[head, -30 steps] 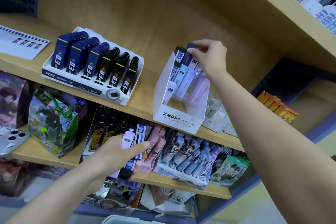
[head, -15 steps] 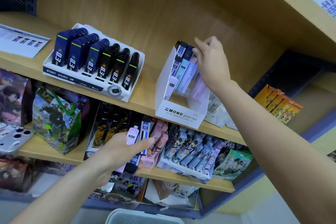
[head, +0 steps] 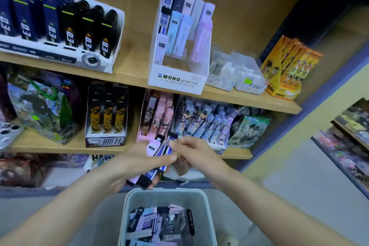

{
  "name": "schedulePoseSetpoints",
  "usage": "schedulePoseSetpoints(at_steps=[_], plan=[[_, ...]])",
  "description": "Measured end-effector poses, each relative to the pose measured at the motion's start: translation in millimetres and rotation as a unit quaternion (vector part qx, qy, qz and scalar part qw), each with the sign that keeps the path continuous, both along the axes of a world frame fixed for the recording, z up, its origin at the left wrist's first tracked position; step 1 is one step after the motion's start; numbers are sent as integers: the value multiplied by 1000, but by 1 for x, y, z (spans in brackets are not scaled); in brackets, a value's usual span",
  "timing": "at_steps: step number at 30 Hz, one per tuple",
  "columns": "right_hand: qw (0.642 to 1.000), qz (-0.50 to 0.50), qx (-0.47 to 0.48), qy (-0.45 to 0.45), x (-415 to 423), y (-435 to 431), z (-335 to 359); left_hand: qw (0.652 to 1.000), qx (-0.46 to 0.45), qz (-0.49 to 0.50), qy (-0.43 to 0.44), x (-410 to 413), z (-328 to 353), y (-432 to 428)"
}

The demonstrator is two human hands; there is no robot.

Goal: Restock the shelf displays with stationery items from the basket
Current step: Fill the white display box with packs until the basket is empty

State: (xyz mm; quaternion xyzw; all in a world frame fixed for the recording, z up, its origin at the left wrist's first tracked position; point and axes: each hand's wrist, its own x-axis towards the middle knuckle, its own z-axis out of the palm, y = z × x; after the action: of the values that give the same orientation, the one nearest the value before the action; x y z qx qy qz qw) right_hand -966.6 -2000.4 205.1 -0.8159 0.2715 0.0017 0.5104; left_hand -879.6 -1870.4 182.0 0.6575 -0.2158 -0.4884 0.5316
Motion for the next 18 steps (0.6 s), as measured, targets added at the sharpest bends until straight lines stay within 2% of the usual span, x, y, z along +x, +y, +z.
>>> schedulePoseSetpoints(at_steps=[6, 12, 15, 18], plan=[[972, -118, 203, -19, 4, 7, -6, 996, -18, 62, 56, -9, -11, -8], [942, -208, 254, -71, 12, 6, -7, 979, -49, 138, 144, -7, -8, -8], [943, -200, 238, -118, 12, 4, 2, 971, -70, 171, 153, -2, -6, -5], [976, -125, 125, -131, 6, 2, 22, 972, -77, 183, 123, 4, -3, -1]])
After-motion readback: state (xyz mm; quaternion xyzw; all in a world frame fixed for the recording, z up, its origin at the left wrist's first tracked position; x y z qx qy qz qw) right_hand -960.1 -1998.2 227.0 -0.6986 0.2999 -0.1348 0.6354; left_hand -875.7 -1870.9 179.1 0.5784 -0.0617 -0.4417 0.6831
